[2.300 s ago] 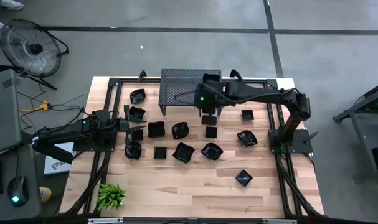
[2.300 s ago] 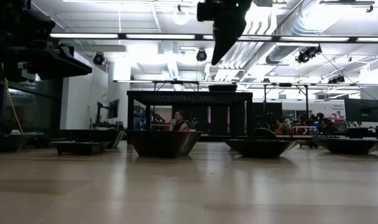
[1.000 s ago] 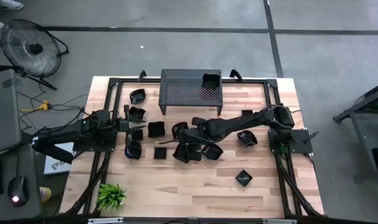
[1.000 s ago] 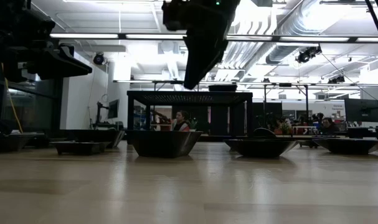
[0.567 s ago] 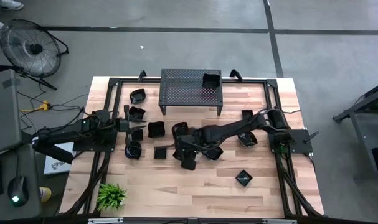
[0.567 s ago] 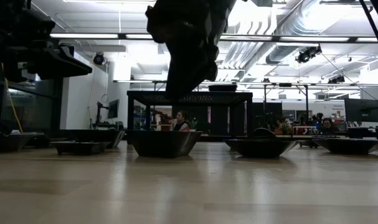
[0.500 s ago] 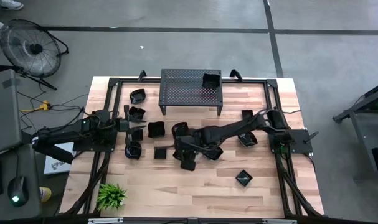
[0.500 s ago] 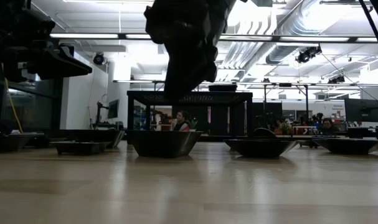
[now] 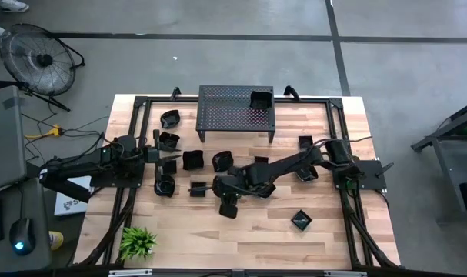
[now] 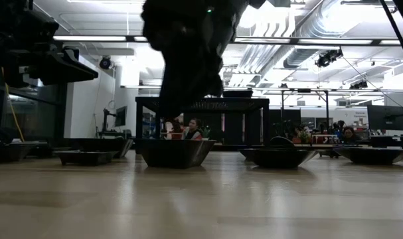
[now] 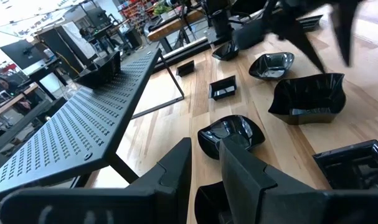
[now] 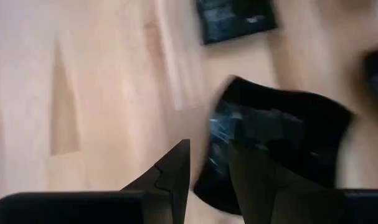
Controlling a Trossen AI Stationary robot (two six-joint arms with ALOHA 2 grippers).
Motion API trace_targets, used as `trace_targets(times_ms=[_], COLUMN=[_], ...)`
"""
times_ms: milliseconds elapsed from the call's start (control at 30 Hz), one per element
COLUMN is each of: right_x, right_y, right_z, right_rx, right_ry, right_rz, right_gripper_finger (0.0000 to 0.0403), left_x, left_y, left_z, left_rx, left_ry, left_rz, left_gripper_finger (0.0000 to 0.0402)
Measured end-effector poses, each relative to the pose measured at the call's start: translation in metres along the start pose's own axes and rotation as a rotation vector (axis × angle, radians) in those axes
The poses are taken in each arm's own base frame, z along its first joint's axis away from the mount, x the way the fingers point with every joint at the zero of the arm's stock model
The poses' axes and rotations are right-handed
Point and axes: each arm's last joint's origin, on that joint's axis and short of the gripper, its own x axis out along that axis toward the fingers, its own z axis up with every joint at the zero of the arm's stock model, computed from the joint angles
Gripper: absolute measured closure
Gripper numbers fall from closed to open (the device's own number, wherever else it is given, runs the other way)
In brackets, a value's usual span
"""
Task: Pick & Place Mini shaped plates
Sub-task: Stack the black distorted square plate on top of the black distorted square plate on the shelf
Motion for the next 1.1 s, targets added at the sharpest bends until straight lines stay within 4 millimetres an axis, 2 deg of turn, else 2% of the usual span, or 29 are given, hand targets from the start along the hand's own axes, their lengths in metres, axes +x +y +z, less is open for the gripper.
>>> trace_targets(times_ms=[100, 300, 633, 1100], right_x=[0.009, 0.009, 0.009, 0.024], right_y=[0.001, -0.004, 0.002, 0.002], right_z=[-0.001, -0.003, -0.008, -0.012], right_rx=[0.007, 0.028, 0.019, 0.03], right_ry=[-0.004, -0.001, 0.01, 0.034], right_rz=[0.008, -0.079, -0.088, -0.075], right_gripper_finger=[0.0299, 0.0299, 0.0299, 0.0299], left_x=[0.0, 0.0, 0.0, 0.0], left_y=[0.0, 0.0, 0.0, 0.0], left_z=[0.0, 0.0, 0.0, 0.0], left_rx=[0.0, 0.0, 0.0, 0.0], left_ry=[0.0, 0.0, 0.0, 0.001], left_rz=[0.0, 0.0, 0.0, 0.0], left_gripper_finger=[0.0321, 0.0321, 0.0321, 0.0321])
